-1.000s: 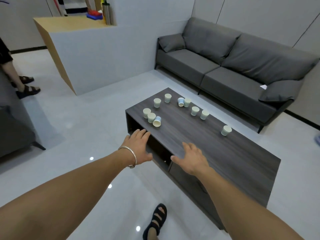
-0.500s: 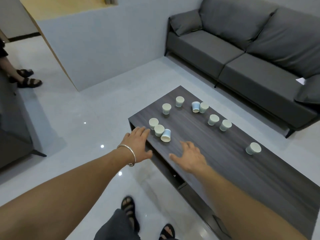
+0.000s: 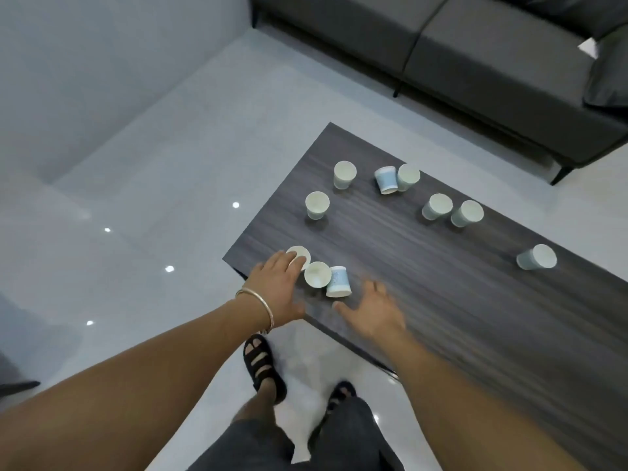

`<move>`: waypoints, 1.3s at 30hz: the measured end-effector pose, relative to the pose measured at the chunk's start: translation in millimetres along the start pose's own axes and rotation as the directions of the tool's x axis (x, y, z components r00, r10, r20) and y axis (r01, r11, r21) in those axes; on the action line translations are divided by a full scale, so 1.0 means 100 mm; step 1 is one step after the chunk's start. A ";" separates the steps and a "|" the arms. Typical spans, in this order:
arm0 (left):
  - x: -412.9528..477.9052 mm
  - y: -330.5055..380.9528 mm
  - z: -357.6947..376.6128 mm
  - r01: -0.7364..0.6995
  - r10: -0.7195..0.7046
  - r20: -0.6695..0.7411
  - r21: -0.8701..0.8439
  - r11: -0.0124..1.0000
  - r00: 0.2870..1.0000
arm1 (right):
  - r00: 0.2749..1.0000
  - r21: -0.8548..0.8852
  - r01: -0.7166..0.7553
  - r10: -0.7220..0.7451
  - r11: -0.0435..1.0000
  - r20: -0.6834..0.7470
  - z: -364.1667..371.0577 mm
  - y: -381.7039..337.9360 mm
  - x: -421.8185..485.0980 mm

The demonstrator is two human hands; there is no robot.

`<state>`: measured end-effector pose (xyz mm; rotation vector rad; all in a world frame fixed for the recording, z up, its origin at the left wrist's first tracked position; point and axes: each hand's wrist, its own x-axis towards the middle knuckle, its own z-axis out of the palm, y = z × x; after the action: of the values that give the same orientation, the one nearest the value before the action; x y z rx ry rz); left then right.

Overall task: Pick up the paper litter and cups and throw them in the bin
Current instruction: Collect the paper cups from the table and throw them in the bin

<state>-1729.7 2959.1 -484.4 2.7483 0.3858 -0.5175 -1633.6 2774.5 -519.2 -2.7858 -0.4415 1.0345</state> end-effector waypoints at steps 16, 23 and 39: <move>0.79 -0.47 1.11 -0.105 0.105 0.018 -0.032 0.994 0.994 | 0.982 0.102 -0.126 0.139 0.987 -0.130 1.22 0.05 1.33; 0.77 -0.27 0.86 -0.195 0.195 0.022 -0.007 0.981 0.981 | 0.993 0.192 -0.048 0.069 0.980 -0.101 0.64 0.31 1.10; 0.72 -0.53 0.26 -0.115 0.118 0.014 -0.140 0.984 0.993 | 0.904 0.422 0.287 -0.389 0.860 0.177 -0.32 -0.57 0.89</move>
<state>-1689.5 3013.4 -549.1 2.6099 0.2442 -0.4726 -1561.2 2856.0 -536.3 -2.1349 -0.6535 1.2394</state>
